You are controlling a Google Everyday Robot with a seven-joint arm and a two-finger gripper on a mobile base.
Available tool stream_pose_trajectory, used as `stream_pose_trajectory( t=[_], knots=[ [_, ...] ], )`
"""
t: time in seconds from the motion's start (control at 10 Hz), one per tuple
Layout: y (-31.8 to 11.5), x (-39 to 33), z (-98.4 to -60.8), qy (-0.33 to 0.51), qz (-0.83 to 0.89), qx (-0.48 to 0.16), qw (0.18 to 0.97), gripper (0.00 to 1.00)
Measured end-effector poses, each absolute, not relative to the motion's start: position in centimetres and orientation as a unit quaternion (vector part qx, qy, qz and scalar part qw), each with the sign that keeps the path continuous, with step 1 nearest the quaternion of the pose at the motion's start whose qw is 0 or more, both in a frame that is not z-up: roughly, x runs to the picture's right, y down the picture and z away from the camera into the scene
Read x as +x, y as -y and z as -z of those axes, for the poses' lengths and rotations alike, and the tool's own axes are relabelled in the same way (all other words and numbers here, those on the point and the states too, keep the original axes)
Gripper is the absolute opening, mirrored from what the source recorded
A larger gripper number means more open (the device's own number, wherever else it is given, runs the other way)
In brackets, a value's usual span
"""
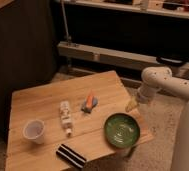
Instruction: Drag the ceramic bowl in a circle
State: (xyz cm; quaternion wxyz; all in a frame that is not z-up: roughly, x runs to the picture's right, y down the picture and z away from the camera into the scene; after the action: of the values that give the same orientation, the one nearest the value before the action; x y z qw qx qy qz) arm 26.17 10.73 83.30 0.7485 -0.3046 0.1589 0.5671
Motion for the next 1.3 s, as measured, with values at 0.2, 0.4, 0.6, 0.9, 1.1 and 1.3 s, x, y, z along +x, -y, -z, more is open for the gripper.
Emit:
stream_pose_trajectory(
  t=[0.2, 0.4, 0.6, 0.9, 1.1, 1.3],
  knots=[
    [-10.7, 26.2, -83.3, -0.159, -0.567, -0.305, 0.749, 0.8],
    [-10.7, 26.2, -83.3, -0.159, -0.567, -0.305, 0.749, 0.8],
    [-10.8, 26.2, -83.0, -0.149, -0.569, -0.304, 0.75, 0.8],
    [-11.4, 27.8, -79.8, -0.091, -0.589, -0.285, 0.751, 0.8],
    [-12.2, 28.5, -78.7, -0.072, -0.593, -0.299, 0.745, 0.8],
    [-13.7, 28.1, -78.0, -0.051, -0.586, -0.346, 0.731, 0.8]
  ],
)
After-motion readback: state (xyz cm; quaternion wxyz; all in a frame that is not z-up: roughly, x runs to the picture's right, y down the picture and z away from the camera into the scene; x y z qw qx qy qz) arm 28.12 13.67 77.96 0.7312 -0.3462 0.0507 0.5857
